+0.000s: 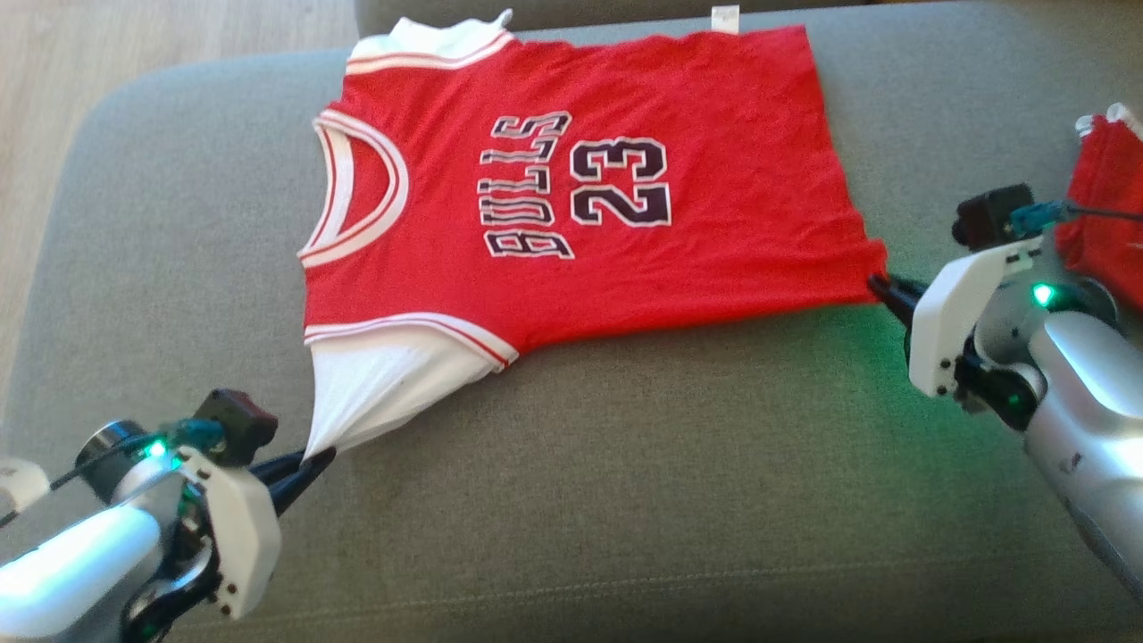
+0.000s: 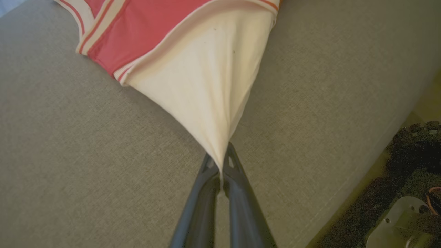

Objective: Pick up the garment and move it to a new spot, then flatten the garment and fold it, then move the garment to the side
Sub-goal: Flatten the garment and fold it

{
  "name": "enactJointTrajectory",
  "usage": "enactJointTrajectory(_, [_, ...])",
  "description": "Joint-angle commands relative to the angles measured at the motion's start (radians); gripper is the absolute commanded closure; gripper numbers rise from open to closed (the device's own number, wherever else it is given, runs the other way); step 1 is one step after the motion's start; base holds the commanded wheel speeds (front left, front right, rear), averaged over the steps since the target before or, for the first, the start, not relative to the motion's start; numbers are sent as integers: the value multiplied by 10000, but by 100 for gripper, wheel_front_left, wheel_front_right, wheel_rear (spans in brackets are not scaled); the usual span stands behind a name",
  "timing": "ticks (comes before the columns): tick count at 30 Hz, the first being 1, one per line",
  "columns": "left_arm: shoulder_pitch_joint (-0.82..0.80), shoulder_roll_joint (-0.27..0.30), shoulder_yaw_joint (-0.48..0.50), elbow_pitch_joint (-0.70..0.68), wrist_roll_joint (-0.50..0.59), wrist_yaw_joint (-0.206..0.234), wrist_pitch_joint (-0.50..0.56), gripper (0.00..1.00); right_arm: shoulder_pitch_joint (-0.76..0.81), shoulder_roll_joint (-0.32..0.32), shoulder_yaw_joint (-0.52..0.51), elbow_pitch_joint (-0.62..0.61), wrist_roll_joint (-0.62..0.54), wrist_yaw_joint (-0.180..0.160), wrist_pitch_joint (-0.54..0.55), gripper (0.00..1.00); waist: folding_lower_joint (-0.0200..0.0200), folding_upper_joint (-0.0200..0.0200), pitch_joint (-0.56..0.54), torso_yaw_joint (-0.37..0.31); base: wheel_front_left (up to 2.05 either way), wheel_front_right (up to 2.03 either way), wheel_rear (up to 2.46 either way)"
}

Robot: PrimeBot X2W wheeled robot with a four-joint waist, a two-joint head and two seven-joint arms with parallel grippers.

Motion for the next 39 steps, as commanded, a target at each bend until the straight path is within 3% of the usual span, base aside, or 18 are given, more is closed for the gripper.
enactJointTrajectory(1, [-283,660,349,-215,-183,14,19,100,109,-280,155,-301,156,-4,101,100,1,0,-101,-22,0,0,0])
enactJointTrajectory(8, [-100,1480,-121,-1330,-1163,14,728,100,699,-959,1178,-1242,1320,-4,1548,100,1,0,-640,-45,0,0,0])
enactJointTrajectory(20, [936,2481,-311,-3002,-3509,14,2353,100,1593,-1927,2054,-2153,3229,-4,4827,100,1,0,-1493,-146,0,0,0])
enactJointTrajectory(25, [1331,2784,-330,-3680,-4284,14,2770,100,1941,-2234,2275,-2774,3645,-4,5646,100,1,0,-1588,-145,0,0,0])
enactJointTrajectory(29, [1393,2908,-313,-3913,-4479,14,2822,100,1997,-2361,2271,-3013,3733,-4,5818,100,1,0,-1574,-148,0,0,0])
enactJointTrajectory(39, [772,2808,528,-4018,-4577,22,1856,100,1423,-2173,1590,-2876,3270,-4,4613,100,1,0,-1228,-236,0,0,0])
